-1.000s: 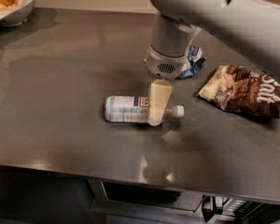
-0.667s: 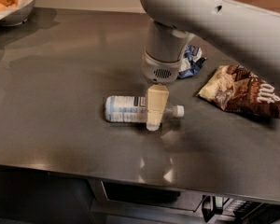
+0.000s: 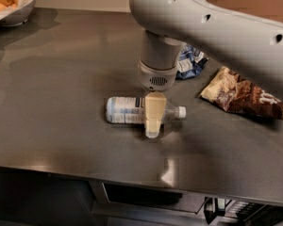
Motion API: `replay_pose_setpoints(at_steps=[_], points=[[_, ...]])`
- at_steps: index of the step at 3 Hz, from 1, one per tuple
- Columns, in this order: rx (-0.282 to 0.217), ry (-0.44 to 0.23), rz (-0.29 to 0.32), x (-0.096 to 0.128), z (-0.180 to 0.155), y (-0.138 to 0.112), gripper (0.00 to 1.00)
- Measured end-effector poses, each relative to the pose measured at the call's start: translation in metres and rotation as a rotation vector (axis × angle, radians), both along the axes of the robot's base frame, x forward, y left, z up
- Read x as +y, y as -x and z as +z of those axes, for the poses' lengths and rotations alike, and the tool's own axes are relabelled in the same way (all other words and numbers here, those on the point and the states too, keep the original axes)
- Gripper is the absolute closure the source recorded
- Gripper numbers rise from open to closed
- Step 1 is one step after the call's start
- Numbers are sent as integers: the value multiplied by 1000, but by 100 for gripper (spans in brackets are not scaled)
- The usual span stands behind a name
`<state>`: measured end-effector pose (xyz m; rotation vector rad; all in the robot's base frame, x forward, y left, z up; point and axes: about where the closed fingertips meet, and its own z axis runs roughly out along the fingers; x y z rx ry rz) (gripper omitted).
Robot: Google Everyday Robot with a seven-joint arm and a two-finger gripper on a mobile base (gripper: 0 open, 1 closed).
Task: Place blue plastic bottle upright
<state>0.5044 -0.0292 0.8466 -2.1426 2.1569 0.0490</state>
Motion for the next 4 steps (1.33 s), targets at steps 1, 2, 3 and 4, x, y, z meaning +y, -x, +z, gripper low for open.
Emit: replay_pose_setpoints(at_steps=[1, 2, 3, 4], points=[[5, 9, 7, 2, -2, 1, 0], [13, 19, 24, 4, -3, 2, 18], [14, 24, 40, 4, -1, 2, 41], [0, 22, 70, 4, 3, 1, 64]])
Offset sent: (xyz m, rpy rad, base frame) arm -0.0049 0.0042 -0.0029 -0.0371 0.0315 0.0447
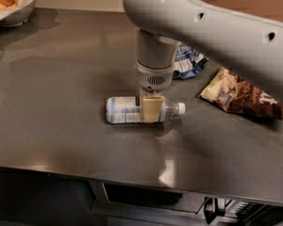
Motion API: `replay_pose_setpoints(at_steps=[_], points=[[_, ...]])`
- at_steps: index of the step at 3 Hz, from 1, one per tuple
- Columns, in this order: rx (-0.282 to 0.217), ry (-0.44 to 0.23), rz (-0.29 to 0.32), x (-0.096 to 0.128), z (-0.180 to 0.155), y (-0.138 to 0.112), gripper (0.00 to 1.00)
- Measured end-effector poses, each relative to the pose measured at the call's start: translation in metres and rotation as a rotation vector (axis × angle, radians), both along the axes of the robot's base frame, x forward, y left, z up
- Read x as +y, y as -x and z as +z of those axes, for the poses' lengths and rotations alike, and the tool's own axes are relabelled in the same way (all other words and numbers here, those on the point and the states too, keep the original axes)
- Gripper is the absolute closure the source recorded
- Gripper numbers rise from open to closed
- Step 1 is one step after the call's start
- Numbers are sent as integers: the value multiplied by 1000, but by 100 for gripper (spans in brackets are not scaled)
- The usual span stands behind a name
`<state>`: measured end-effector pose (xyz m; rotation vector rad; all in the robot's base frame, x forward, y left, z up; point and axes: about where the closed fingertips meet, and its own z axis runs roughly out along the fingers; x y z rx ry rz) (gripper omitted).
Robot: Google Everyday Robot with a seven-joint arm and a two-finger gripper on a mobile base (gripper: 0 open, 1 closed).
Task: Place blue plastic bottle upright
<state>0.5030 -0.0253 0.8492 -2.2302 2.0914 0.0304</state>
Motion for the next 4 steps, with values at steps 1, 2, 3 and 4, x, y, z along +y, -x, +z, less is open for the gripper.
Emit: replay_pose_setpoints(at_steps=[1, 2, 3, 4], points=[[-56, -2, 90, 0, 12, 1, 88], [-149, -28, 222, 3, 37, 1, 100], [-252, -42, 388, 6, 62, -4, 100], [-332, -26, 539, 6, 76, -10, 100]])
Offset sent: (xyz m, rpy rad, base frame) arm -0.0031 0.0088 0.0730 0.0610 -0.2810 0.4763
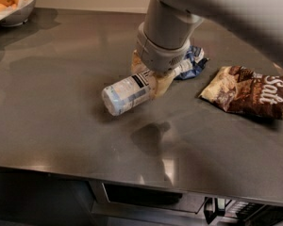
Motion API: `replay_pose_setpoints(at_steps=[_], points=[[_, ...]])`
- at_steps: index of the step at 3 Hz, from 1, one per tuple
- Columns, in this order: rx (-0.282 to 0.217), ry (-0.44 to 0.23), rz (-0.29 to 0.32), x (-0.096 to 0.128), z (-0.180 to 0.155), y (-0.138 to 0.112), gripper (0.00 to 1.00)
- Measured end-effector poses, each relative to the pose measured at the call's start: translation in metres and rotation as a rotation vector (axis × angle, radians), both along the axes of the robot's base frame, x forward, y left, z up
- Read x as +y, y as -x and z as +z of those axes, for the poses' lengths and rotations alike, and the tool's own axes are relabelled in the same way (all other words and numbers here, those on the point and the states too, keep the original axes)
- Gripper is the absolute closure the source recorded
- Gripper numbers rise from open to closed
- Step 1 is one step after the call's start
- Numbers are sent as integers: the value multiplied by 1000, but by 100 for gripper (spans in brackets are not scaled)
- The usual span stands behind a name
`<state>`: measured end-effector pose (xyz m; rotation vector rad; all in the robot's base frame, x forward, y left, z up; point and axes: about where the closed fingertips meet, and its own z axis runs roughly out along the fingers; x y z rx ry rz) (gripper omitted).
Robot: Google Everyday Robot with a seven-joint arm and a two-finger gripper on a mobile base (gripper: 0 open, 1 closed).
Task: Place blue plastic bottle upright
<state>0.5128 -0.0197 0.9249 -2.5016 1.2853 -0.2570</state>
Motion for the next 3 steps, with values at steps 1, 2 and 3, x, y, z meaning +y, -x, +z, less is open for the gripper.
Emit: replay_pose_setpoints(at_steps=[1, 2, 3], points=[[-96, 41, 149, -2, 5, -5, 100], [-110, 54, 191, -1, 7, -5, 100], [-110, 54, 191, -1, 7, -5, 100]])
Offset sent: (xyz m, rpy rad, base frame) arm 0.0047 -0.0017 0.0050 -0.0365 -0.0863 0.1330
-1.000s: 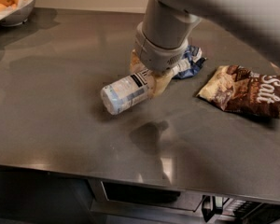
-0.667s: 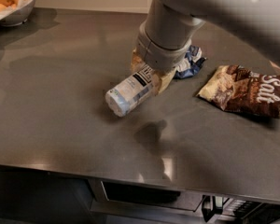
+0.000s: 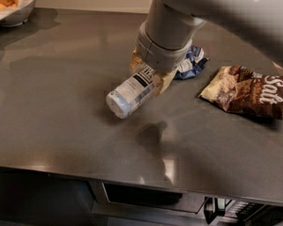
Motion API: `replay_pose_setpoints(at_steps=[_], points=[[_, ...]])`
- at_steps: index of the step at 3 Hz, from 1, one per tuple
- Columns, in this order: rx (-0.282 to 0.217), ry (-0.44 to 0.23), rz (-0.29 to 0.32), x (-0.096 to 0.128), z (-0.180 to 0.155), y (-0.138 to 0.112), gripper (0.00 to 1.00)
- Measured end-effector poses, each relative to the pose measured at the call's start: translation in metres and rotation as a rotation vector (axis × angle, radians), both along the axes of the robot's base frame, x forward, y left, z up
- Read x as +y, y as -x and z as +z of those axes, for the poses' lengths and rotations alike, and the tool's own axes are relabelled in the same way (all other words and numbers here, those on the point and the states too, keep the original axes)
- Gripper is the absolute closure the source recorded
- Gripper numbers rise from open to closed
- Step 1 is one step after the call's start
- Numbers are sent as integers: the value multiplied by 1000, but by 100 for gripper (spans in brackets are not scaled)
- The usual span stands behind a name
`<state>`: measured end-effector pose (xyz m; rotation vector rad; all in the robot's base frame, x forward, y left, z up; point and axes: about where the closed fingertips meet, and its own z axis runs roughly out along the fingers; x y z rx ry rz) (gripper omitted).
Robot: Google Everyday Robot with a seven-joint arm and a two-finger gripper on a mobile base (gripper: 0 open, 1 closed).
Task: Place blue plastic bottle upright
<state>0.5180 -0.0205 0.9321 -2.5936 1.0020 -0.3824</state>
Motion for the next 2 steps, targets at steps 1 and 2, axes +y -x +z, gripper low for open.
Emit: replay_pose_setpoints(at_steps=[1, 2], points=[[-18, 12, 22, 0, 3, -2, 100], [-61, 57, 101, 4, 9, -12, 100]])
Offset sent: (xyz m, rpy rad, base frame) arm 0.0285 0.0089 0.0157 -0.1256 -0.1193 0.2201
